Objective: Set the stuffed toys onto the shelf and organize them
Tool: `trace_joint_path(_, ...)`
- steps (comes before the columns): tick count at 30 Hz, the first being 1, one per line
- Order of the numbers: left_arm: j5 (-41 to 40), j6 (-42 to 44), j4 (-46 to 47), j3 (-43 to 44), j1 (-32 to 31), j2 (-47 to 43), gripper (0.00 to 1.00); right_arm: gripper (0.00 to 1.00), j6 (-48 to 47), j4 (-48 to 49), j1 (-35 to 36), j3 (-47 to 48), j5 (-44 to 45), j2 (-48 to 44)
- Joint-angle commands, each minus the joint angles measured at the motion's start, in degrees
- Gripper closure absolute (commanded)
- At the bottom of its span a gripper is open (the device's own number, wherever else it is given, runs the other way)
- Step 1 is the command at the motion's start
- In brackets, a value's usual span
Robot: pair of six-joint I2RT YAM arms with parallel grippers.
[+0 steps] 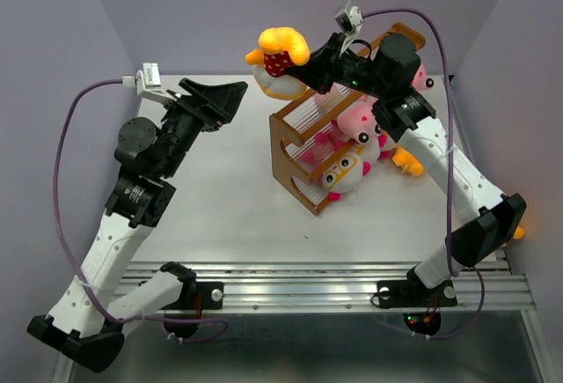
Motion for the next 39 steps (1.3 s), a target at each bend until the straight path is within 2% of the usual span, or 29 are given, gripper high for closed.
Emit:
trace_joint_path(1,1.4,18.1,-2.9,5.6,-0.1,-2.2,0.12,0.99,-8.6,-7.3,-0.9,3.6,-8.4,-4.2)
trace_joint_path(3,4.1,24.3,-4.3,6.9,-0.1,-1.9,0.11,0.99,-10.7,-12.4,-0.9,5.0,-10.3,-4.5)
trace_joint_path(7,17.0,32.6,-6.1,9.8,-0.1,0.8,0.1,0.99,-16.6,-19.0,-0.9,8.5,-17.8,-4.1)
trace_joint_path(11,25.7,36.7,-6.3,12.1,0.0,3.8,0.06,0.99,-17.9,-24.9,-0.9,11.8,-24.5,-2.9)
trace_joint_path(18,32.5,36.7,-5.3,11.9,-0.1,6.0,0.06,0.99,-15.8,-24.7,-0.9,10.3,-31.8,-3.9)
trace_joint_path(21,36.0,34.6,-3.0,11.7,-0.2,7.2,0.07,0.99,-9.6,-19.3,-0.9,7.4,-36.0,-4.3)
trace_joint_path(23,37.6,33.8,-2.2,12.0,-0.5,7.9,0.12,0.99,-4.1,-14.4,-0.9,5.7,-36.9,-4.2)
trace_joint_path(24,38.2,32.5,-1.2,12.1,-0.6,8.1,0.14,0.99,-3.1,-13.5,-0.9,5.6,-37.0,-4.0)
trace_joint_path(27,41.9,30.1,0.3,12.2,-0.9,9.7,0.4,0.98,-2.8,-13.4,-0.9,6.6,-35.5,-3.2)
trace_joint_path(28,42.3,29.6,0.6,12.2,-0.9,9.9,0.6,0.97,-2.8,-13.4,-0.9,7.0,-35.1,-3.1)
trace_joint_path(30,42.4,28.5,1.9,11.6,-0.8,9.9,0.83,0.96,-2.9,-13.4,-0.9,7.5,-34.3,-2.6)
trace_joint_path(31,41.9,27.6,2.8,10.4,-0.8,9.3,0.99,0.95,-2.9,-13.5,-0.9,7.7,-33.3,-2.5)
trace_joint_path(36,35.7,23.3,8.3,4.8,-0.2,5.7,1.0,0.89,-4.7,-14.5,-0.9,8.1,-30.1,-2.7)
trace_joint_path(37,33.4,20.3,10.3,3.3,0.5,4.6,1.0,0.66,-6.5,-16.2,-1.5,8.8,-27.8,-2.8)
trace_joint_path(39,31.4,17.0,12.7,2.2,1.4,3.8,1.0,0.38,-9.6,-18.3,-1.5,9.5,-24.3,-3.2)
